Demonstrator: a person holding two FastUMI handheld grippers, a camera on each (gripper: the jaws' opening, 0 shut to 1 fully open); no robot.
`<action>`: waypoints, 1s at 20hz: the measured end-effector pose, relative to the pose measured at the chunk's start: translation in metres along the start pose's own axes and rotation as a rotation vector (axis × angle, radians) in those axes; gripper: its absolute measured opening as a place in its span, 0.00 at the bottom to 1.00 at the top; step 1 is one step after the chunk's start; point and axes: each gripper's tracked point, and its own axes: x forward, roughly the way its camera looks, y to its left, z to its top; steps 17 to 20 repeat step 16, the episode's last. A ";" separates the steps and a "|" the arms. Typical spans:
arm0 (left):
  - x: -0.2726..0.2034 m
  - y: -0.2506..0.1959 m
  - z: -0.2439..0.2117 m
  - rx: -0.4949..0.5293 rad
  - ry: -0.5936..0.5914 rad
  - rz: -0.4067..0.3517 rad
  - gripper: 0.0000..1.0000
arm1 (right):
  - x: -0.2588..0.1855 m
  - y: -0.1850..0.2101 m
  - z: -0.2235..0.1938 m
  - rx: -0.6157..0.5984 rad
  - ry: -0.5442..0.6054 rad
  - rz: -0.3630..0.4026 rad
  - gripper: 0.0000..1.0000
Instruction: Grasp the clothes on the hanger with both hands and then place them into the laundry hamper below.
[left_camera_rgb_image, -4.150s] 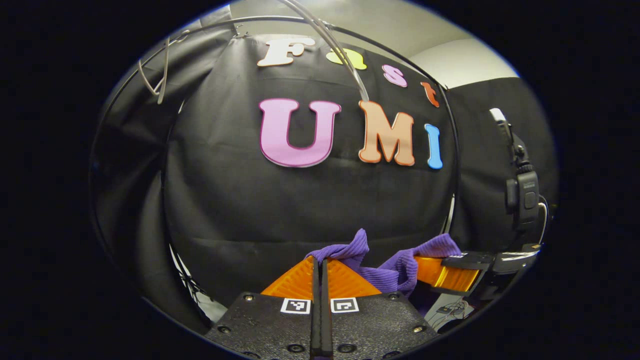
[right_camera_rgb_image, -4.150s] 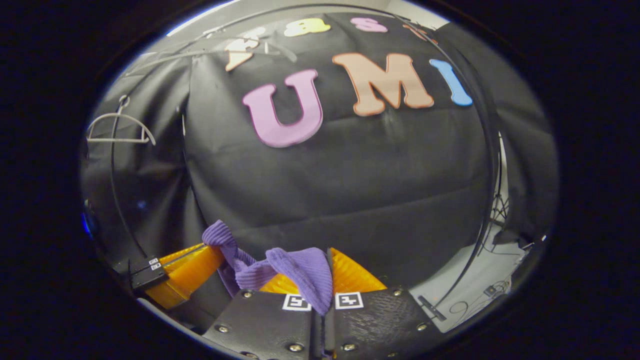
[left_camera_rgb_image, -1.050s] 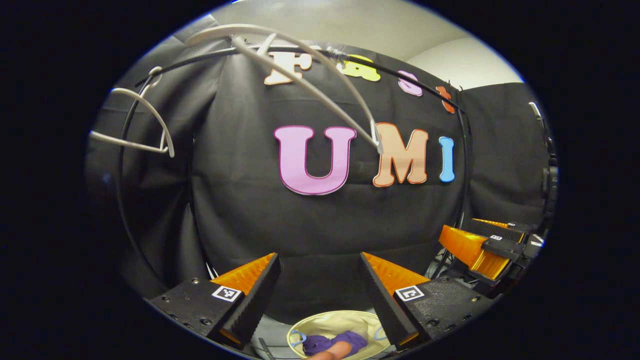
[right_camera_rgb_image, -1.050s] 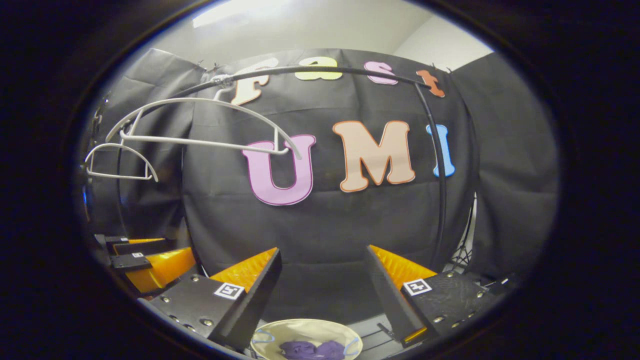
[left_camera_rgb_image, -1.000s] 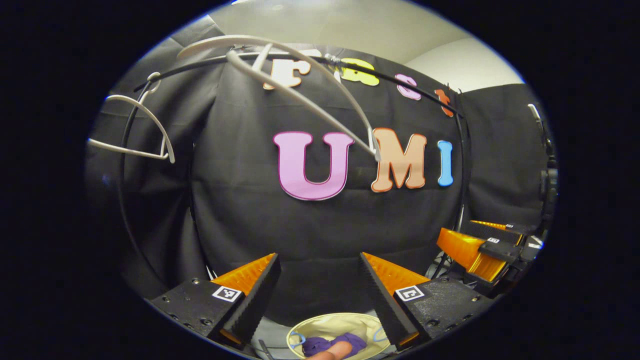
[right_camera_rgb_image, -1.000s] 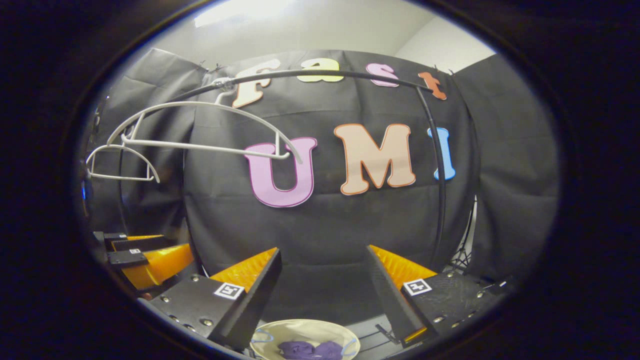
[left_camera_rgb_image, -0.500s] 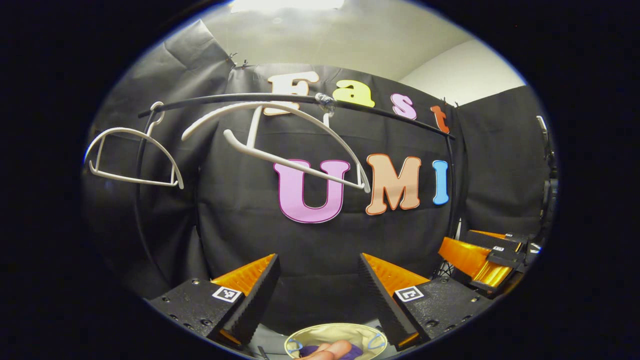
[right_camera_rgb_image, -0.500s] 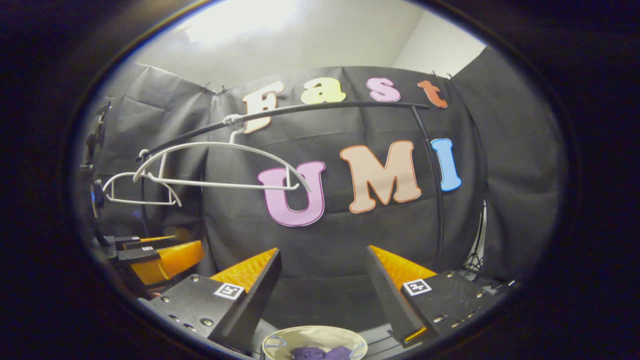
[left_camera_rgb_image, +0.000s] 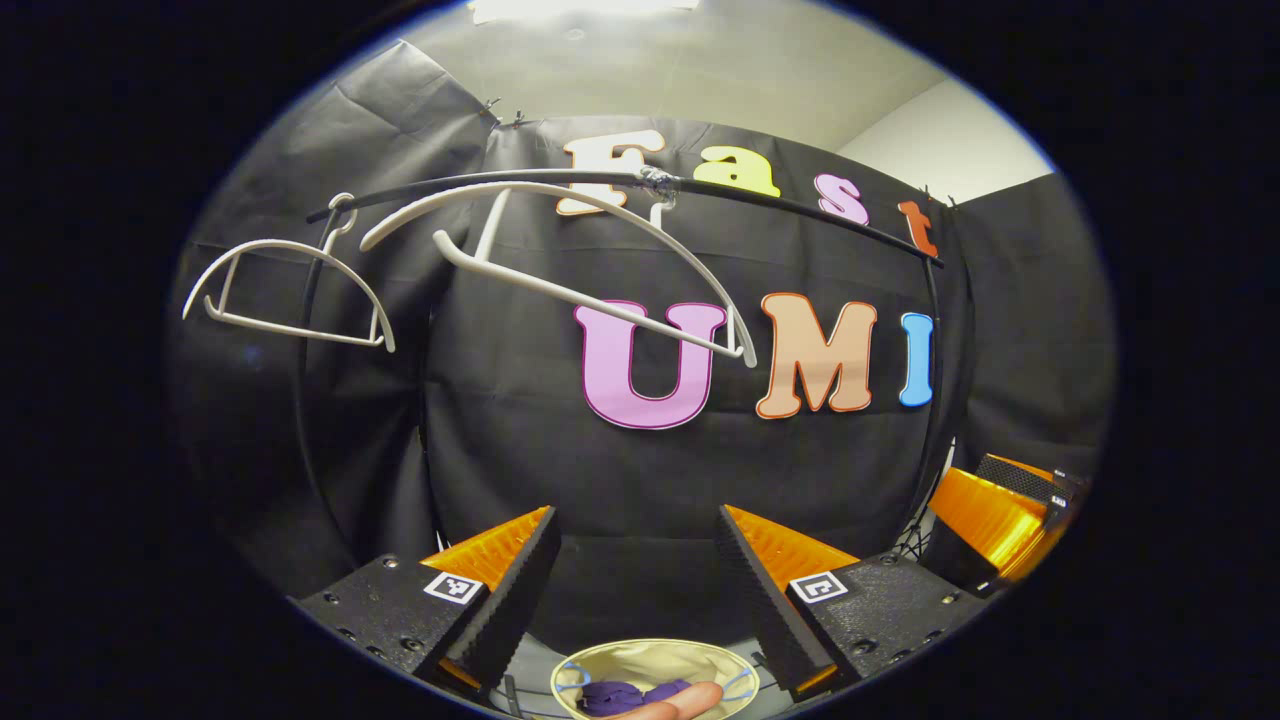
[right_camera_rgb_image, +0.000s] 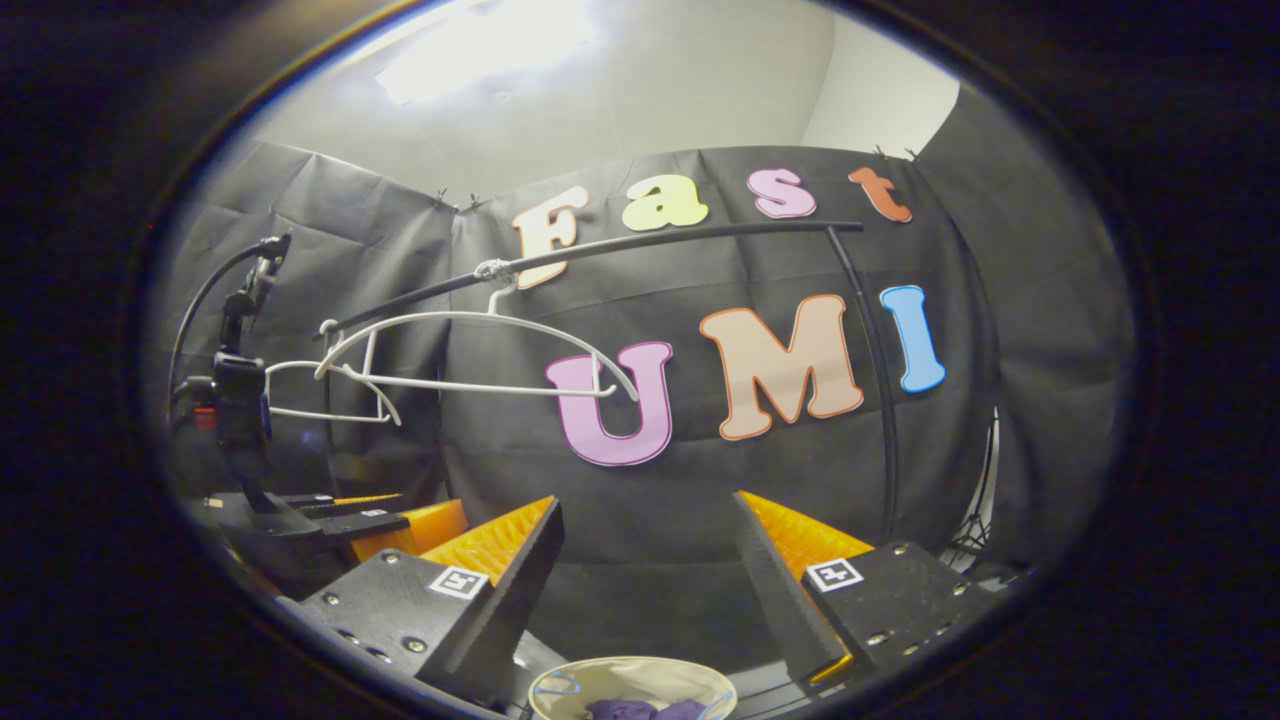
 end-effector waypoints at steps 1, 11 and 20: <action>-0.001 -0.009 0.001 -0.005 -0.007 0.000 0.96 | -0.002 -0.001 0.000 -0.007 0.004 0.008 0.99; -0.010 -0.064 0.005 0.009 -0.026 -0.011 0.93 | -0.015 -0.016 0.005 -0.047 0.053 0.089 0.95; -0.003 -0.066 0.003 0.056 -0.011 0.025 0.92 | -0.023 -0.027 0.013 -0.043 0.049 0.097 0.99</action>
